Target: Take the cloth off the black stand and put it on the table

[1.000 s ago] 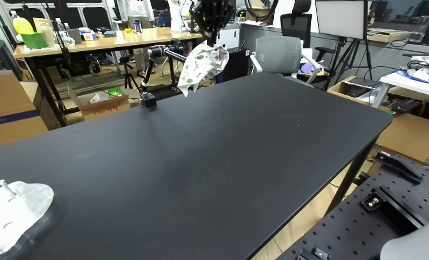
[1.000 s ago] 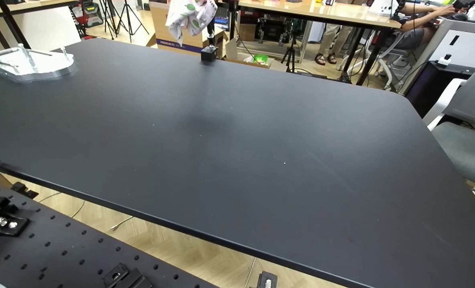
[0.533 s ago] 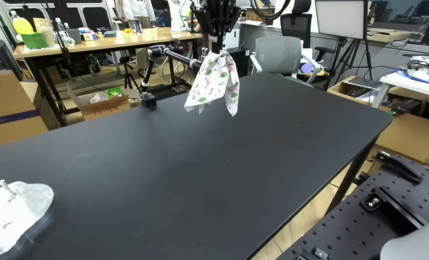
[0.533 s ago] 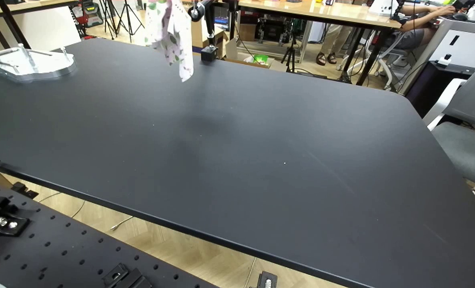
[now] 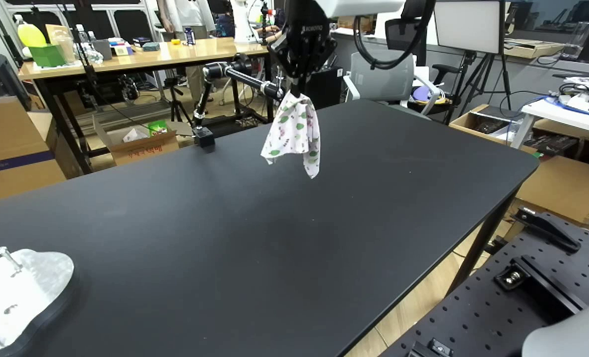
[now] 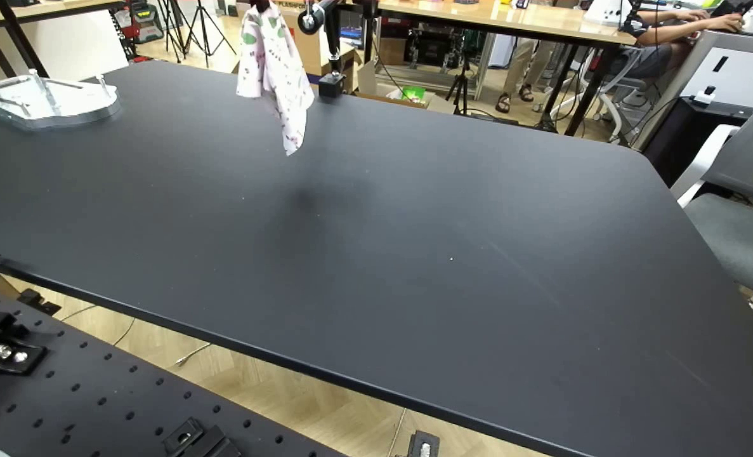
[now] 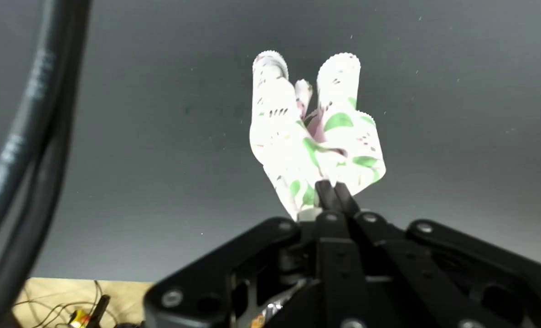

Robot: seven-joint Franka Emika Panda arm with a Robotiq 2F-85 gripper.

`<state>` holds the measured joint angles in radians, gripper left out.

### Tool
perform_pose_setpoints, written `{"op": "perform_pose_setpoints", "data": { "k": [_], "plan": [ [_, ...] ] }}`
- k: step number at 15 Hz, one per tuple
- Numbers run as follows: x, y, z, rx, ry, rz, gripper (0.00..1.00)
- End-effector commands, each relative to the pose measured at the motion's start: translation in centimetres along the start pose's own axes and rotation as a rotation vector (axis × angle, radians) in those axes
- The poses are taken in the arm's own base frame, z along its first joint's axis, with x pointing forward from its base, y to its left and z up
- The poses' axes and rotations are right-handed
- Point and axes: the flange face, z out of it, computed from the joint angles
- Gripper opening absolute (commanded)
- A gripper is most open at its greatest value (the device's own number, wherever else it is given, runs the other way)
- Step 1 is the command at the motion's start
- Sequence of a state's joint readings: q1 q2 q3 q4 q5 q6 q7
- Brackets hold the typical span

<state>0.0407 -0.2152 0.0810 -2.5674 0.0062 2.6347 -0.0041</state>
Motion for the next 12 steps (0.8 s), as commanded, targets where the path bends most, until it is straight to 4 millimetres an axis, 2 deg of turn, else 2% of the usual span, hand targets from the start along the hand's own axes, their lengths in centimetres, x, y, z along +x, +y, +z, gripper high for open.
{"op": "perform_pose_setpoints", "data": {
  "k": [1, 4, 8, 9, 10, 12],
  "plan": [
    [-2.2, 0.8, 2.6, -0.051, 0.111, 0.119, 0.0],
    [-3.7, 2.9, 4.5, -0.114, 0.144, 0.167, 0.0],
    [-4.6, 5.2, 5.1, -0.209, 0.129, 0.206, 0.0],
    [-4.9, 5.4, 5.5, -0.223, 0.115, 0.216, 0.26],
    [-5.1, 5.5, 5.8, -0.233, 0.101, 0.226, 0.27],
    [-5.5, 5.1, 7.0, -0.229, 0.052, 0.242, 0.4]
  ]
}}
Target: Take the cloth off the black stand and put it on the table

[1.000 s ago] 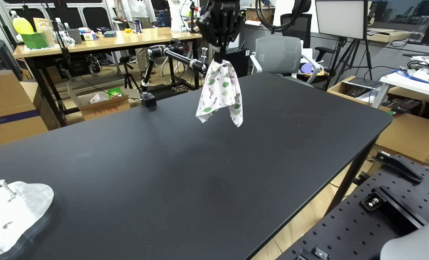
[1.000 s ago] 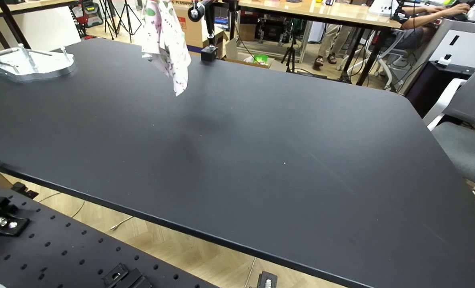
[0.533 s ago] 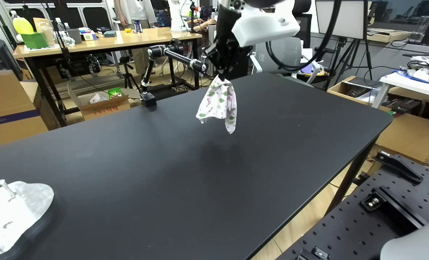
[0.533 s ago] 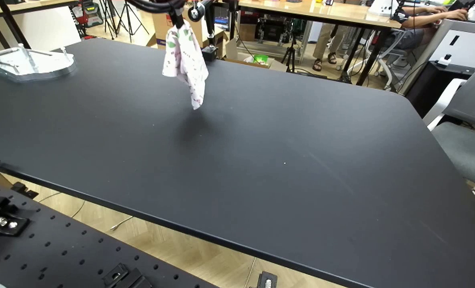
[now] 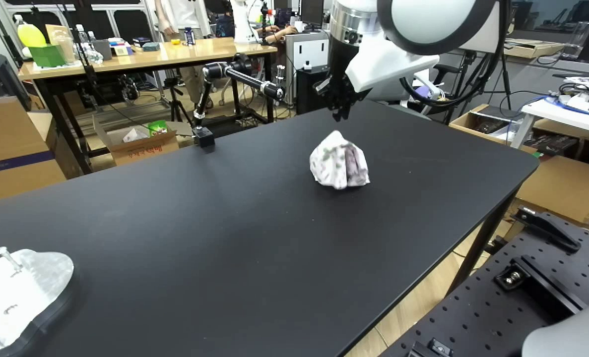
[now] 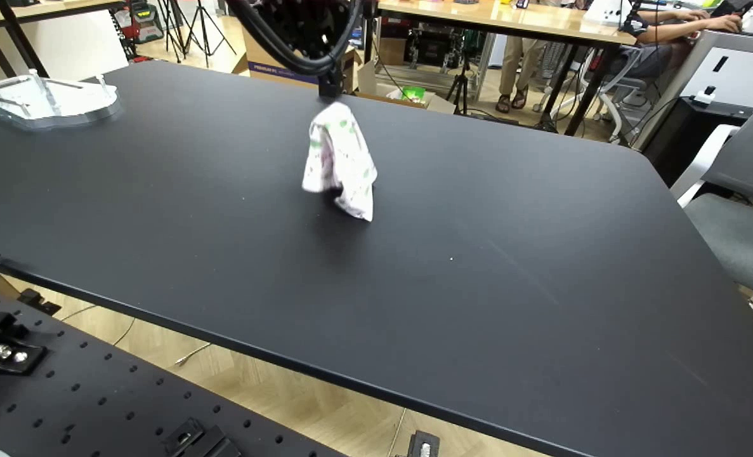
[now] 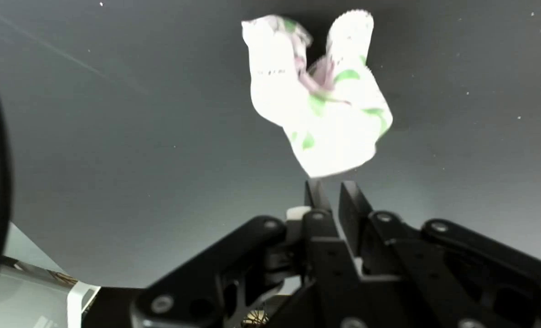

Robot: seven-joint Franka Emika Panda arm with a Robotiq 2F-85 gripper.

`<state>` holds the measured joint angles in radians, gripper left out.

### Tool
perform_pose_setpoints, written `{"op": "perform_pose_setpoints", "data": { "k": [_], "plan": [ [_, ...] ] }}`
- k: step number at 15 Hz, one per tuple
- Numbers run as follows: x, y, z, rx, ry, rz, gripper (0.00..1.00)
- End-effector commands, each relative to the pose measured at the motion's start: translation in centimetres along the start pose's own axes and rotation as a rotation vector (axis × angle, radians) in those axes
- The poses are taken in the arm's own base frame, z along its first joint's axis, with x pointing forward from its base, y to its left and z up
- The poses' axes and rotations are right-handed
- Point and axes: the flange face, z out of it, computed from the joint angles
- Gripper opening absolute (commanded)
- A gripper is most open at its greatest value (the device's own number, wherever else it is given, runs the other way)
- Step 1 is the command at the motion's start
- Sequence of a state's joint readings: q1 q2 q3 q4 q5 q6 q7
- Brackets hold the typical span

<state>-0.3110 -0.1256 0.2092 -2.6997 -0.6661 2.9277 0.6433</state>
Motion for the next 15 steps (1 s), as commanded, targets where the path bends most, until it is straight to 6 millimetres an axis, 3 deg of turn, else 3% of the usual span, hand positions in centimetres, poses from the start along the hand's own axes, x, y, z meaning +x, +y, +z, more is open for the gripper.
{"op": "perform_pose_setpoints", "data": {
  "k": [1, 6, 9, 11, 12, 15],
  "plan": [
    [-0.8, -1.1, 1.4, -0.01, -0.075, 0.035, 0.48],
    [-1.6, -2.8, 2.5, 0.044, -0.193, 0.092, 0.82],
    [-1.8, -3.7, 1.6, 0.083, -0.305, 0.139, 0.98],
    [-1.7, -4.0, 0.5, 0.093, -0.382, 0.172, 1.0],
    [-2.3, -4.1, 2.0, 0.086, -0.346, 0.15, 1.0],
    [-2.3, -4.3, 1.7, 0.09, -0.35, 0.145, 1.0]
  ]
}}
